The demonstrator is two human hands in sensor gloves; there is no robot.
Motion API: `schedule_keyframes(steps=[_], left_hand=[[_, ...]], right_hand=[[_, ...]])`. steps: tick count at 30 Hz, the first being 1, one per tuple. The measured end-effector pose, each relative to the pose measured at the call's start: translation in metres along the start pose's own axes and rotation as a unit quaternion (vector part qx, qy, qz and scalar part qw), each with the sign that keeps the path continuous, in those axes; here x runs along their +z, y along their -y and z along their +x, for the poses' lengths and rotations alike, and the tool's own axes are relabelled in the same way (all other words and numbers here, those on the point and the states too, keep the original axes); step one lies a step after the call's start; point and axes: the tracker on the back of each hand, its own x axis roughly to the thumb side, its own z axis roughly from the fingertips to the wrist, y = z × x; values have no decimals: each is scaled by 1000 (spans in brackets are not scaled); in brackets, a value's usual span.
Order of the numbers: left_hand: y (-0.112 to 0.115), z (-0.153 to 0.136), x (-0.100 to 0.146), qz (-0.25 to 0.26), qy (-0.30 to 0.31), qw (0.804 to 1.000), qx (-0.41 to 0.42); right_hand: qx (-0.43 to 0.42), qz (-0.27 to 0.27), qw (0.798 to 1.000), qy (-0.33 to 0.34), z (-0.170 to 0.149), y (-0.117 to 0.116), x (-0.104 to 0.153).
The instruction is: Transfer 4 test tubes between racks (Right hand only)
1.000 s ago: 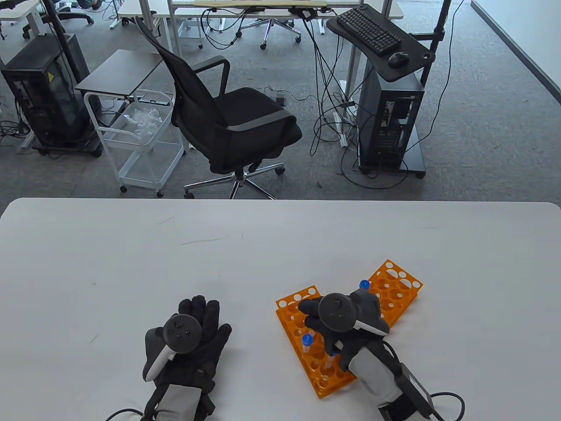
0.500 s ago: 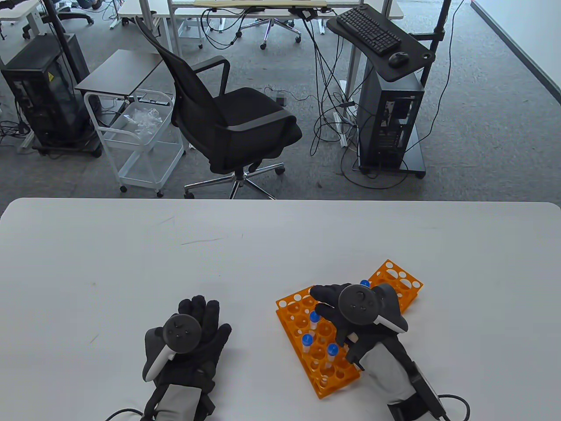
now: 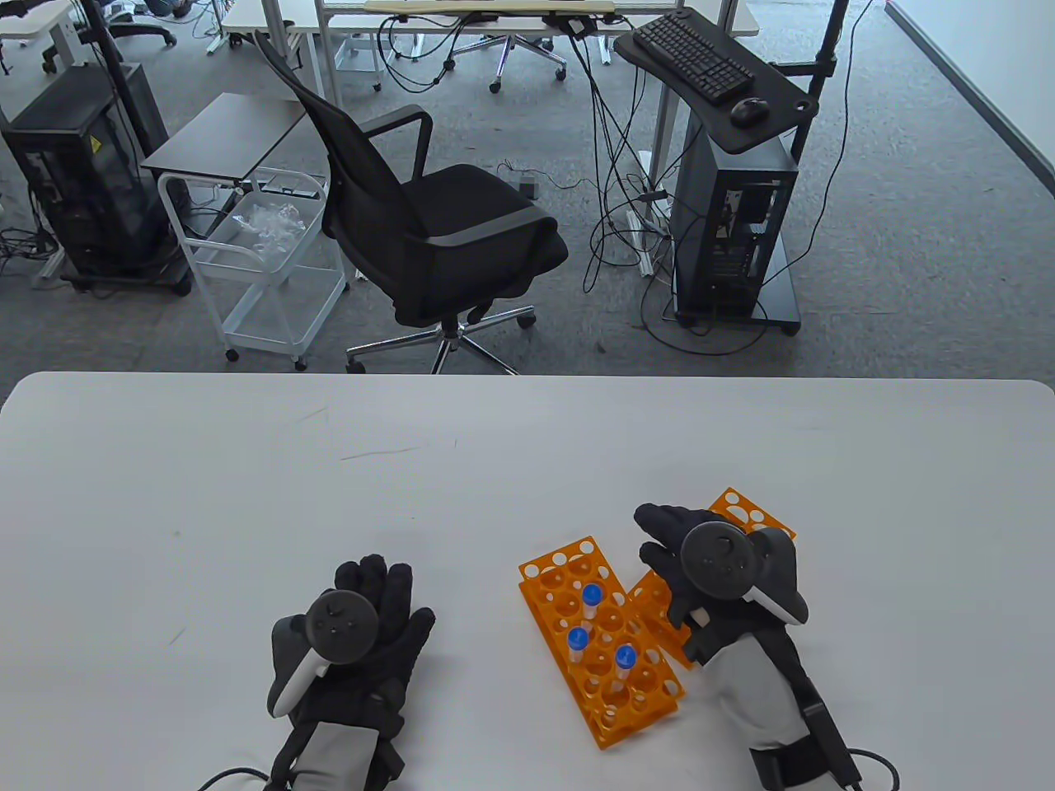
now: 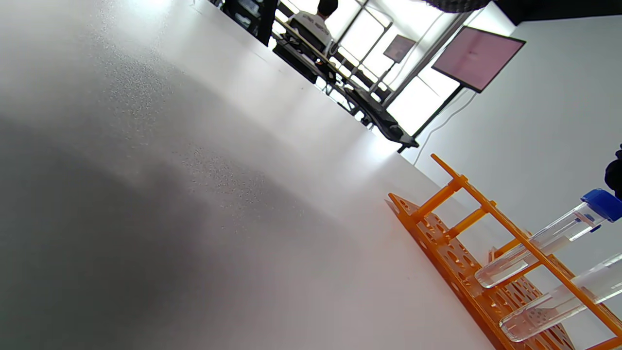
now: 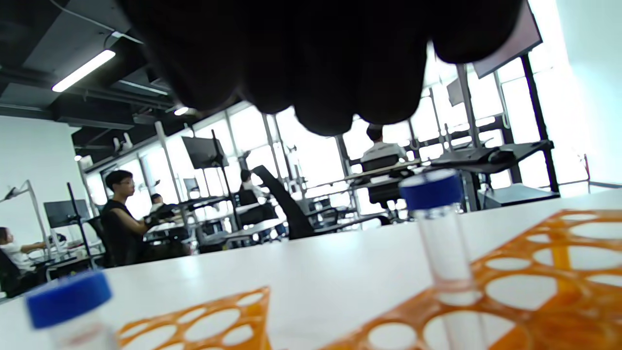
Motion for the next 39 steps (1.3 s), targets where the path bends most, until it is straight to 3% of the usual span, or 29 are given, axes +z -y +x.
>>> schedule_keyframes(steps=[8,20,29,39], left_hand=[[0,0,0,1,0,1000,0],[0,0,0,1,0,1000,0],[0,0,0,0,1,1000,0],[0,0,0,0,1,1000,0]], right_hand=[[43,-15,998,-36,-18,-8,0],[65,6,996,-61,-37,-29,-2],[85,16,995,-56,-37,-45,-3],[87,16,994,-58,-38,-46,-3]])
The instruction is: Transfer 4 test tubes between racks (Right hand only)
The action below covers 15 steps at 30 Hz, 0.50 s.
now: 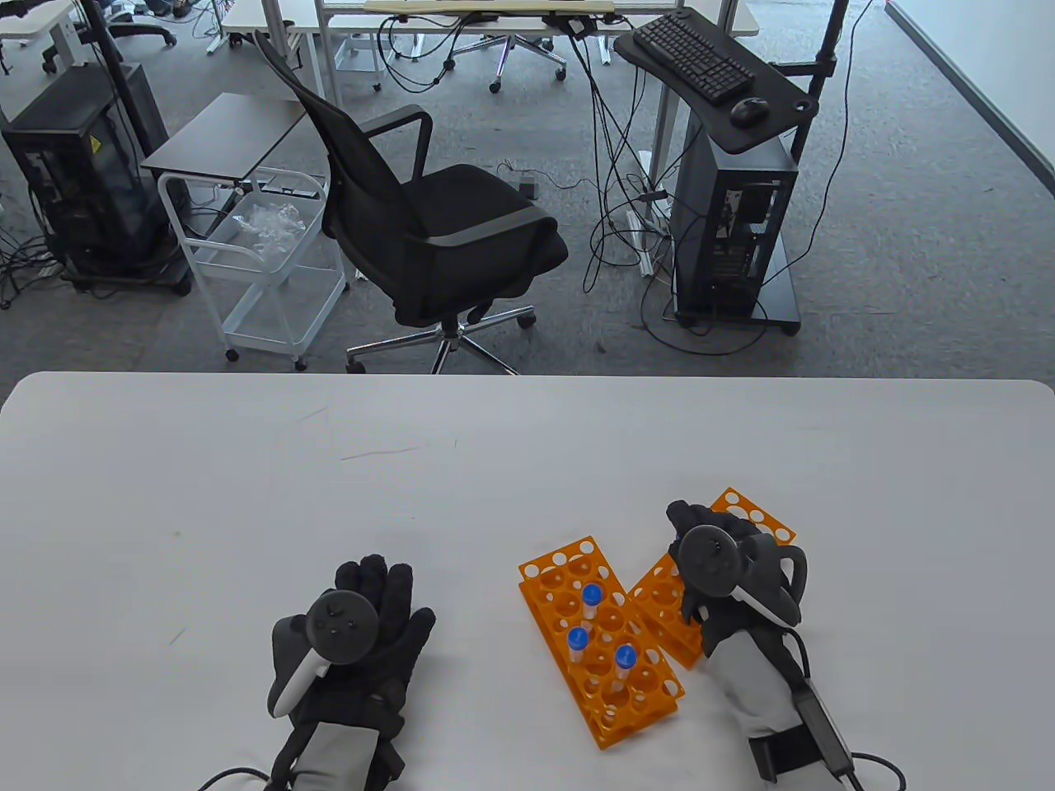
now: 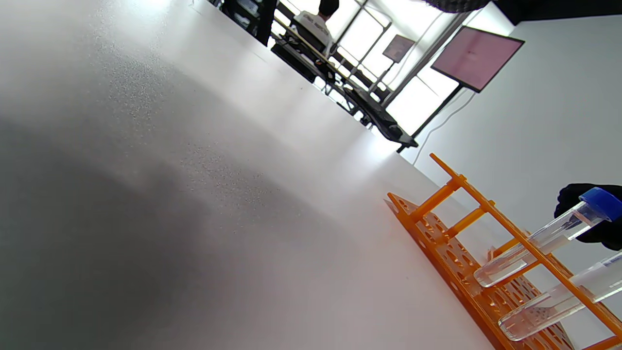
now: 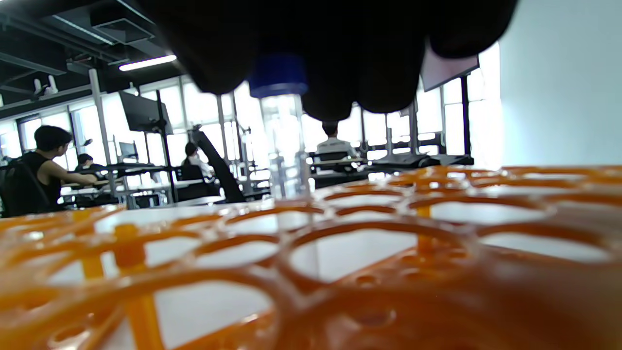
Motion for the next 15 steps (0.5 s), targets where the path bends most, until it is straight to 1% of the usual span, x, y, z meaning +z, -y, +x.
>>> schedule_keyframes(steps=[15], left_hand=[[0,0,0,-2,0,1000,1]], right_hand=[[7,-17,1000,-9,-1,1,0]])
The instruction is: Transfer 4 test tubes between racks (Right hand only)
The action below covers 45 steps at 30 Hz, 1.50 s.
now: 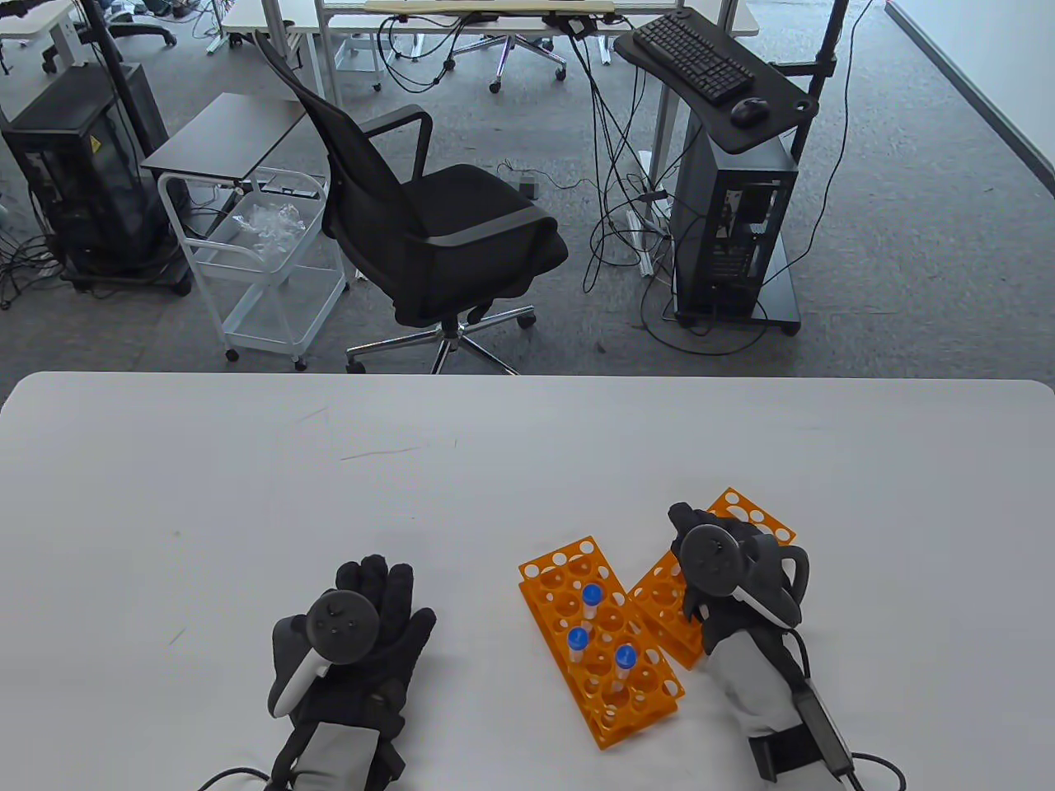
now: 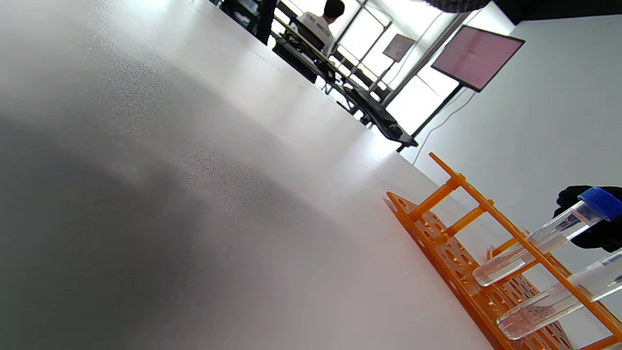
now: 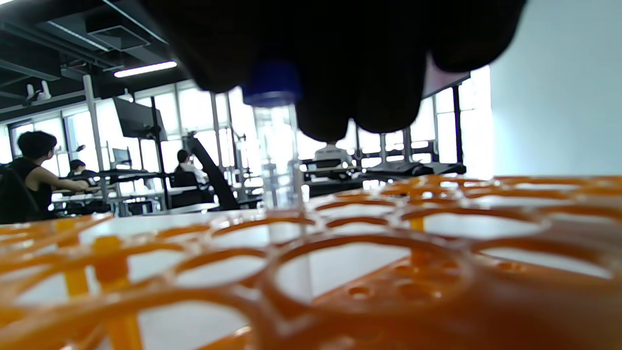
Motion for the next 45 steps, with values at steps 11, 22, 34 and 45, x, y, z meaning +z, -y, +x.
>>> schedule_keyframes(steps=[11,22,34,45], left_hand=[[1,-3,-2,-5,-8,1000,5],[0,-3,-2,-3,-9,1000,8],[0,-3,-2,-1,-6,1000,9],[-1,-3,-1,4,-1,1000,9]], right_hand=[[-8,-21,1000,0,0,0,0],[-41,-42,998,-2,-3,6,0],[-84,-80,993,-6,-8,30,6],[-108,-91,990,11,0,53,13]])
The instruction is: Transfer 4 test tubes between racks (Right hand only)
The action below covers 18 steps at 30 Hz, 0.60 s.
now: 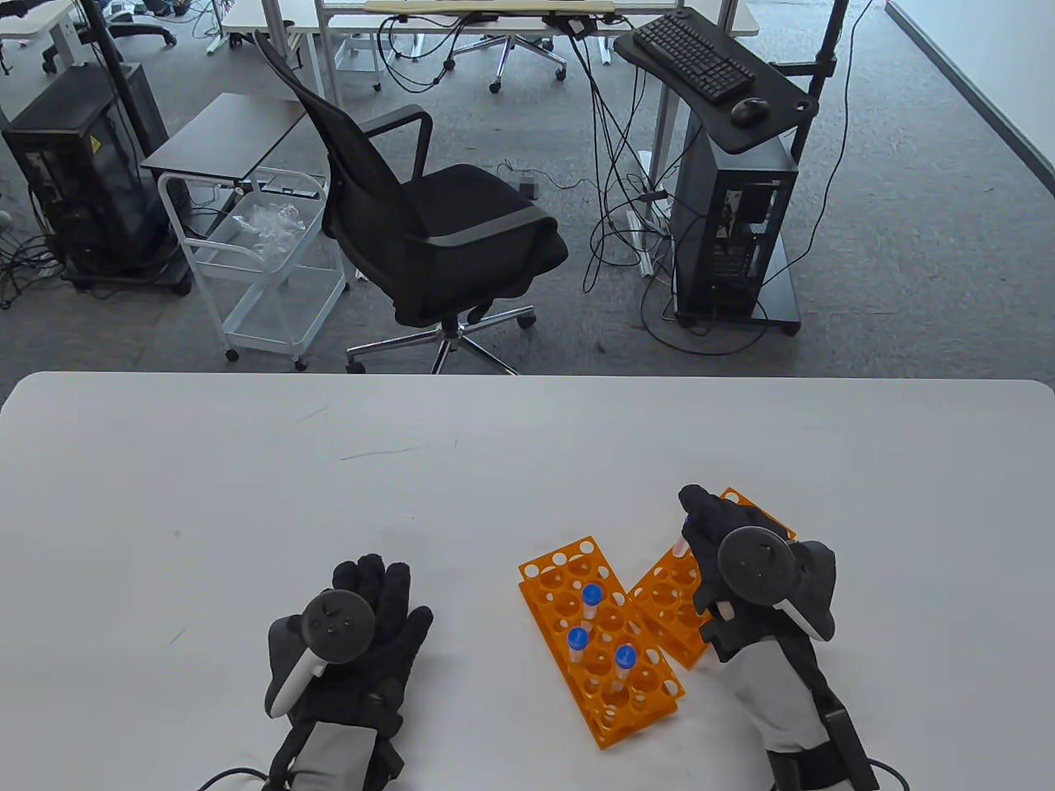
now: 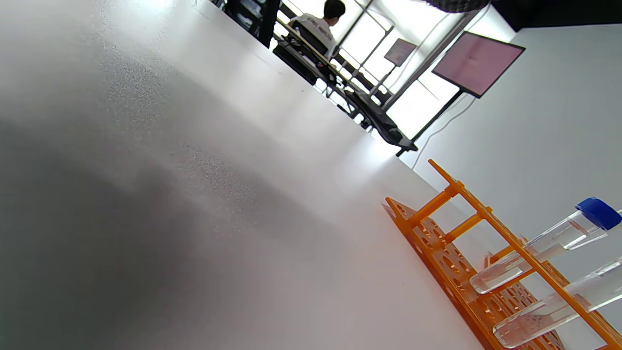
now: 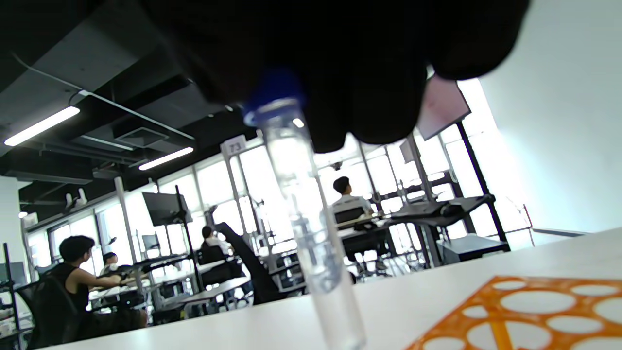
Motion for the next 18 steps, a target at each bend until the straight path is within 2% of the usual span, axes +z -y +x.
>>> schedule_keyframes(steps=[13,18], left_hand=[[0,0,1,-1,-3,1000,-1],[0,0,1,-1,-3,1000,-1]], right_hand=[[-27,22,999,37,22,-4,2],[-34,48,997,54,32,-8,3]])
